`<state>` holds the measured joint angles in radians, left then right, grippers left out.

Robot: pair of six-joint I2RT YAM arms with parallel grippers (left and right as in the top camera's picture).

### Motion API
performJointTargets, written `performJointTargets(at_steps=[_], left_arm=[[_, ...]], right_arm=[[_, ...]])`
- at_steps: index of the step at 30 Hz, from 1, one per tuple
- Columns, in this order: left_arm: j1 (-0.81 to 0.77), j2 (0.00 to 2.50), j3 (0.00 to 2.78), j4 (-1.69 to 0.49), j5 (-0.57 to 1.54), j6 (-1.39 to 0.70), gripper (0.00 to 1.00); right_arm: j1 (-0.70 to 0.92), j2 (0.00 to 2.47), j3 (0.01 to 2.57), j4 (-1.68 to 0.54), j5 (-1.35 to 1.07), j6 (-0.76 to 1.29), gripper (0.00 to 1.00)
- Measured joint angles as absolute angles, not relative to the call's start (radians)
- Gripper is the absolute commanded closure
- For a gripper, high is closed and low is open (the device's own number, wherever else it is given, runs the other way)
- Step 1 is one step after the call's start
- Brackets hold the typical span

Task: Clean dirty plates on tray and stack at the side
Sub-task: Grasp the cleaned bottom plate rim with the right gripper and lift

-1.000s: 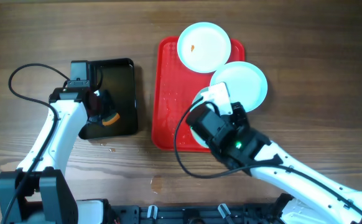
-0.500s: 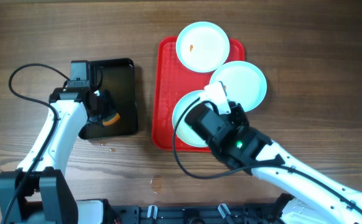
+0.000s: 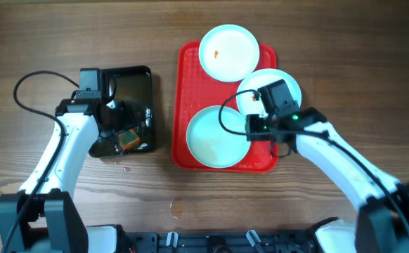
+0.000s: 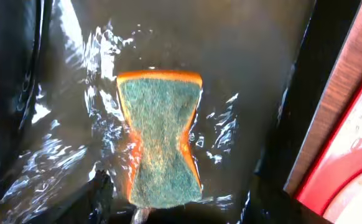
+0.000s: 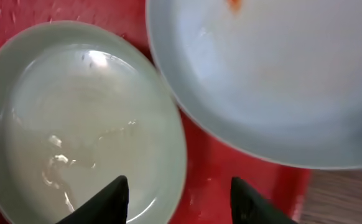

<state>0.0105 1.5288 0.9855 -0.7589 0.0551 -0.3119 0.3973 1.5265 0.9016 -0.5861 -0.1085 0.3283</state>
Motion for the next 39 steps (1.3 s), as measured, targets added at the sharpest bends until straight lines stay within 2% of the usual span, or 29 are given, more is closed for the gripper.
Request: performJointTargets(at_steps=[3,4,5,6,7,13,22,30,39], left_arm=[[0.01,1.526,0.99,-0.778,0.065,-0.305,0.24],[0.01,1.523,0.992,-0.781,0.068,-0.304,0.21],[0.01,1.519,0.992,-0.783,0.07,-0.304,0.05],[0.01,1.514,0.993,-0.787,0.071,-0.3,0.0],[0.01,1.508,0.993,-0.79,0.073,-0.296,0.0],[0.01,1.499,0.995,-0.798,0.077,-0.297,0.0],[0.01,1.498,0.995,-0.801,0.077,-0.297,0.0],[0.01,1.498,0.995,-0.801,0.077,-0.297,0.0],[0.01,1.498,0.995,-0.801,0.077,-0.297,0.0]], right_arm=[[0.398,1.605,0.902,-0.574,-0.177,0.317,0.61],[0.398,1.634,0.9,-0.562,-0.192,0.321,0.68],[0.398,1.661,0.9,-0.551,-0.204,0.321,0.79],[0.398,1.681,0.899,-0.545,-0.209,0.321,0.91],[0.398,1.702,0.897,-0.54,-0.218,0.33,0.96],[0.398,1.702,0.896,-0.538,-0.226,0.367,0.96],[0.431,1.386,0.889,-0.58,0.022,0.351,0.96],[0.648,1.156,0.889,-0.594,0.441,0.308,0.96],[0.894,1.194,0.889,-0.522,0.968,0.148,0.96]])
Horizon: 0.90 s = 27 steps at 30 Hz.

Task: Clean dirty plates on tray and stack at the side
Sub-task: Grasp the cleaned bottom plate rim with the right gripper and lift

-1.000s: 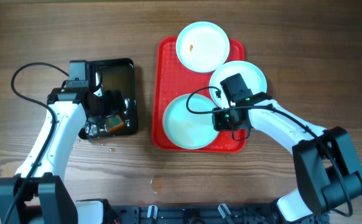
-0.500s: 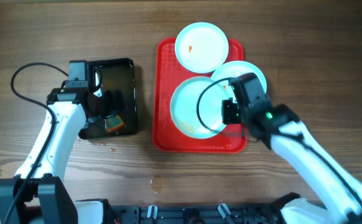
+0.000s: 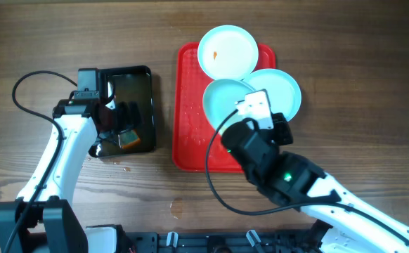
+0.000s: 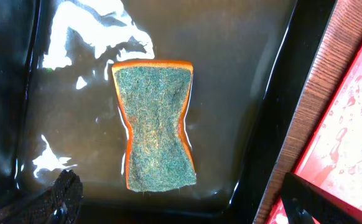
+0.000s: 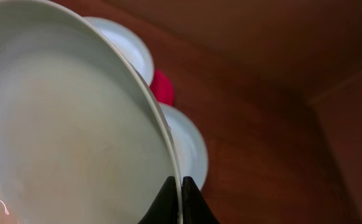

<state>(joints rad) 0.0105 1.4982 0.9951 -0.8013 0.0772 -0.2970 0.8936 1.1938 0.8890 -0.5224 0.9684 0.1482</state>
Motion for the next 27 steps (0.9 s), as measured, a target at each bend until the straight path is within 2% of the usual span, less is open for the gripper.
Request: performJointTargets(at_steps=[7,13,22,27], left_arm=[[0.01,1.498,0.996,-0.801,0.077,-0.297,0.0],[0.01,1.498,0.996,-0.801,0.077,-0.297,0.0],[0.01,1.498,0.996,-0.801,0.077,-0.297,0.0],[0.01,1.498,0.996,-0.801,0.077,-0.297,0.0]], right_arm=[[0.94,1.251,0.888,-0.325,1.185,-0.095,0.96],[0.978,1.256,0.888,-0.244,1.262,-0.233,0.95],[0.986,1.257,0.887,-0.246,1.269,-0.266,0.96],[0.986,1.257,0.888,-0.376,1.161,-0.154,0.96]])
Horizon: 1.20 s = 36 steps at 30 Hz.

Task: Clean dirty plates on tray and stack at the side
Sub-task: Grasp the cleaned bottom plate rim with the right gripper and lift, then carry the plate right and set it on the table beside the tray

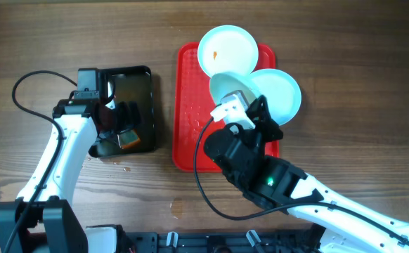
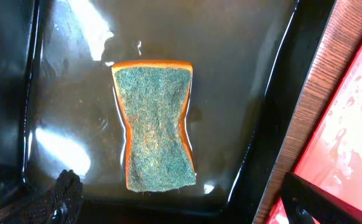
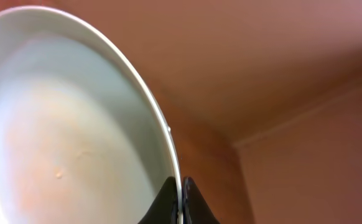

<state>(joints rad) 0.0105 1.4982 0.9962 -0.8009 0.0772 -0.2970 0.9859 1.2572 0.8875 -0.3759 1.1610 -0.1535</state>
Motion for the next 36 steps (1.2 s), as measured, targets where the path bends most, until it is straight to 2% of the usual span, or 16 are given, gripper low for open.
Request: performJointTargets(at_steps=[5,9,13,20,23,28,32,36], left_arm=[[0.01,1.498,0.997,-0.801,0.078,-0.297,0.0],[0.01,1.498,0.997,-0.801,0.078,-0.297,0.0],[0.01,1.498,0.997,-0.801,0.078,-0.297,0.0],[0.01,1.498,0.997,-0.801,0.078,-0.297,0.0],[0.01,1.498,0.997,-0.802,0.078,-0.297,0.0],[0.01,1.498,0.997,-0.801,0.078,-0.297,0.0],[0.01,1.498,0.997,-0.801,0.078,-0.297,0.0],[0.01,1.498,0.997,-0.801,0.077,-0.297,0.0]], right_arm=[[0.947,1.258,0.886,-0.513,0.859,0.089,0.96],[0.828,1.246,0.886,-0.543,0.611,0.222,0.96],[0.61,1.181,0.886,-0.546,0.371,0.298,0.95],[-0.018,1.13,0.889,-0.577,-0.085,0.371,0.96],[-0.244,1.165,0.889,-0.577,-0.184,0.383,0.96],[-0.5,1.29,0.889,-0.508,-0.301,0.423,0.96],[-0.609,1.412,0.889,-0.448,-0.335,0.457,0.96],[-0.633,1.512,0.889,-0.41,-0.323,0.482,0.95]])
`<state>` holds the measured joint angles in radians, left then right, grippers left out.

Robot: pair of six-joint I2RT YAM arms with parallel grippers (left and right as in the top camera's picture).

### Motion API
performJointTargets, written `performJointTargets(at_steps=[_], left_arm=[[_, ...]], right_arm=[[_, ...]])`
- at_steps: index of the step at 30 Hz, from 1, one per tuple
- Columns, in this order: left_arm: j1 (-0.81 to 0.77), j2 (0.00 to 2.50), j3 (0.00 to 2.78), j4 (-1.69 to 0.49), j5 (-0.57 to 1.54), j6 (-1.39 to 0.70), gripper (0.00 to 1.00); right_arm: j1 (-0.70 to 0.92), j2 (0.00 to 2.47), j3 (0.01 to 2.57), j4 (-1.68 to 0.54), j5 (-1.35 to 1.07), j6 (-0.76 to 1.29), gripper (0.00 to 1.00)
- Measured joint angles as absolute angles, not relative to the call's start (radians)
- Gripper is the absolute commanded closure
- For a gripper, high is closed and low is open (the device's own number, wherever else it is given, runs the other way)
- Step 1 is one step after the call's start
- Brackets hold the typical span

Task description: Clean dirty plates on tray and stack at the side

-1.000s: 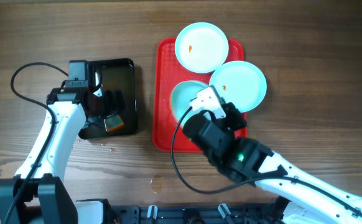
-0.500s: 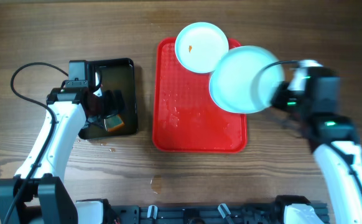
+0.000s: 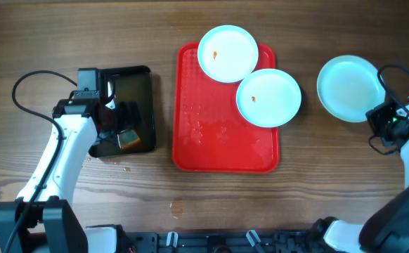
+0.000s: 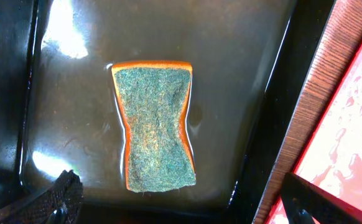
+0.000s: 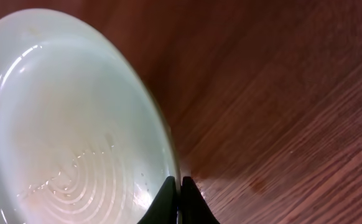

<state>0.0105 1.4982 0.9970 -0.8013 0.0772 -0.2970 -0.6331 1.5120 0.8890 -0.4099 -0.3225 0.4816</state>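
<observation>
A pale green plate lies low over the bare wood right of the red tray; my right gripper is shut on its rim, the wet inside of the plate filling that view. Two white plates with orange spots, one at the tray's far end and one at its right edge, stay on the tray. My left gripper hangs open over the green-and-orange sponge lying in the water of the black basin.
The left arm's black cable loops over the table left of the basin. Water drops speckle the tray's bare middle. The right arm comes in from the right edge.
My right gripper has carried the pale green plate from above the tray's right half to the bare wood right of the tray. The left gripper and sponge have not moved.
First the green plate lay on the tray's near end with my right gripper open at its rim, and my left gripper was low over the sponge in rippling water. Then the right gripper held the plate lifted and tilted over the tray. Now the plate is off the tray, at the right.
</observation>
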Motion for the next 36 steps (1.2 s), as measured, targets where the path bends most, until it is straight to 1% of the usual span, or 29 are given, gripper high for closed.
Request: performJointTargets(at_steps=[1,3,4,7,11,14,18,20,22,25,26,28,29,33,35,36], left_arm=[[0.011,1.498,0.997,-0.801,0.078,-0.297,0.0],[0.01,1.498,0.997,-0.801,0.078,-0.297,0.0],[0.01,1.498,0.997,-0.801,0.078,-0.297,0.0],[0.01,1.498,0.997,-0.801,0.078,-0.297,0.0],[0.01,1.498,0.997,-0.801,0.078,-0.297,0.0],[0.01,1.498,0.997,-0.801,0.078,-0.297,0.0],[0.01,1.498,0.997,-0.797,0.078,-0.297,0.0],[0.01,1.498,0.997,-0.789,0.081,-0.297,0.0],[0.011,1.498,0.998,-0.798,0.105,-0.297,0.0],[0.011,1.498,0.998,-0.84,0.165,-0.297,0.0],[0.01,1.498,0.998,-0.847,0.189,-0.297,0.0],[0.01,1.498,0.998,-0.86,0.216,-0.297,0.0],[0.01,1.497,0.998,-0.865,0.223,-0.297,0.0],[0.01,1.497,0.998,-0.875,0.246,-0.297,0.0],[0.01,1.497,0.998,-0.875,0.253,-0.297,0.0],[0.01,1.497,0.998,-0.875,0.255,-0.297,0.0]], right_arm=[[-0.633,1.536,0.889,-0.394,-0.311,0.487,0.9],[-0.633,1.564,0.889,-0.375,-0.294,0.496,0.65],[-0.633,1.57,0.889,-0.363,-0.291,0.496,0.59],[-0.634,1.569,0.892,-0.338,-0.315,0.48,0.51],[-0.624,1.544,0.892,-0.344,-0.393,0.43,0.5],[-0.57,1.486,0.894,-0.42,-0.446,0.37,0.5],[-0.405,1.412,0.904,-0.568,-0.473,0.268,0.47],[-0.307,1.406,0.906,-0.613,-0.447,0.234,0.42],[-0.21,1.411,0.905,-0.614,-0.378,0.213,0.42],[-0.096,1.438,0.904,-0.542,-0.244,0.191,0.41],[-0.079,1.452,0.903,-0.508,-0.21,0.187,0.43],[-0.059,1.49,0.901,-0.422,-0.144,0.179,0.53],[-0.056,1.512,0.901,-0.378,-0.117,0.176,0.56],[-0.056,1.576,0.9,-0.296,-0.066,0.166,0.57],[-0.056,1.613,0.9,-0.263,-0.069,0.157,0.62],[-0.056,1.627,0.9,-0.258,-0.072,0.153,0.68]])
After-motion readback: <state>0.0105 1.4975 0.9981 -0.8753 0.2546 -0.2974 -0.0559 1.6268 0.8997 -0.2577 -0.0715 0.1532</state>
